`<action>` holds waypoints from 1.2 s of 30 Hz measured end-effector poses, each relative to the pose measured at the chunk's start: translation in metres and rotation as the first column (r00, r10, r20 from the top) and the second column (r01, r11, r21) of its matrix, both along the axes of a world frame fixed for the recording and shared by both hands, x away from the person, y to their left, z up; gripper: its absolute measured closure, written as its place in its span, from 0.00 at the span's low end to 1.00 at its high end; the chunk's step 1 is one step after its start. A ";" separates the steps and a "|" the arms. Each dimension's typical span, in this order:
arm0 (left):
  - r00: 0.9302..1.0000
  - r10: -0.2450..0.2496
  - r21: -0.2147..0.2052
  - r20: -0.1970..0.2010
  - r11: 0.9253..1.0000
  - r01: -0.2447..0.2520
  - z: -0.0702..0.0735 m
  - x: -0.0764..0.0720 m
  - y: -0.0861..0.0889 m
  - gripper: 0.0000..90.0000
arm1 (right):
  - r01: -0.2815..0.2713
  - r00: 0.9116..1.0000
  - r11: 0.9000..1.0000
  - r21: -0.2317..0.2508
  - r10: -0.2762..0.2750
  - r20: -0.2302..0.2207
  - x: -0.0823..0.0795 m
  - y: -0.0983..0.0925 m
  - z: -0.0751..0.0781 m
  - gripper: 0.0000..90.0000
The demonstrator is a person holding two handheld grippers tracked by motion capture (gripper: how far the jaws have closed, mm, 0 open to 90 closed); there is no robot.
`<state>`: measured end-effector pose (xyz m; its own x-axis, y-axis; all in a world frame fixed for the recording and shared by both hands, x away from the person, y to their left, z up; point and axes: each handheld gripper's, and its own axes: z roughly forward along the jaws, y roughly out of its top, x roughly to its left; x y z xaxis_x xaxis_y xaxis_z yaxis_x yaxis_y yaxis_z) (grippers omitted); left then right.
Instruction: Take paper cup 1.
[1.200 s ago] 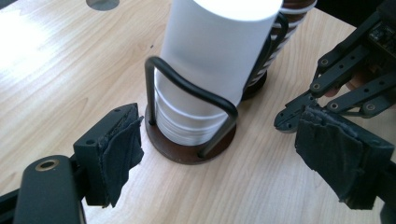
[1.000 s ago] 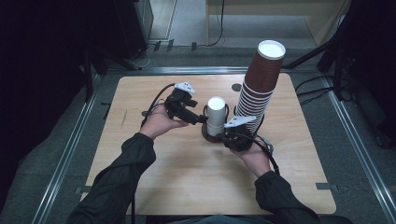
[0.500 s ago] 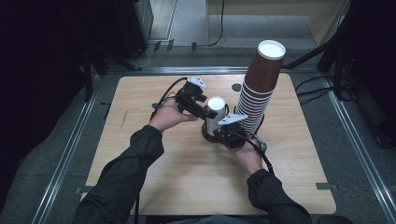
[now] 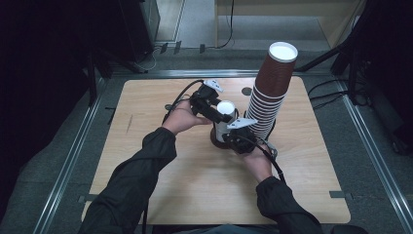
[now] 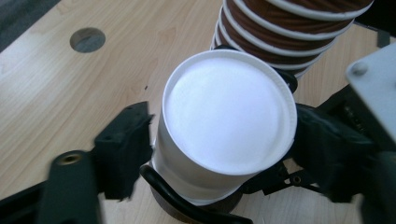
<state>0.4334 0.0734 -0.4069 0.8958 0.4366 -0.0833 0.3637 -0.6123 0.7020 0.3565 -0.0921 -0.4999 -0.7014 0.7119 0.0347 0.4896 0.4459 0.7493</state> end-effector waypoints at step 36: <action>0.998 0.034 -0.009 0.058 0.999 -0.034 0.050 -0.008 0.009 0.38 | 0.003 0.999 1.000 -0.001 -0.003 -0.032 0.001 -0.001 -0.002 0.99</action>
<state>0.4252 0.0824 -0.3572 0.8839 0.4663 -0.0352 0.3427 -0.5947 0.7272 0.3575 -0.0927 -0.5019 -0.6977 0.7142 0.0562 0.5147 0.4452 0.7327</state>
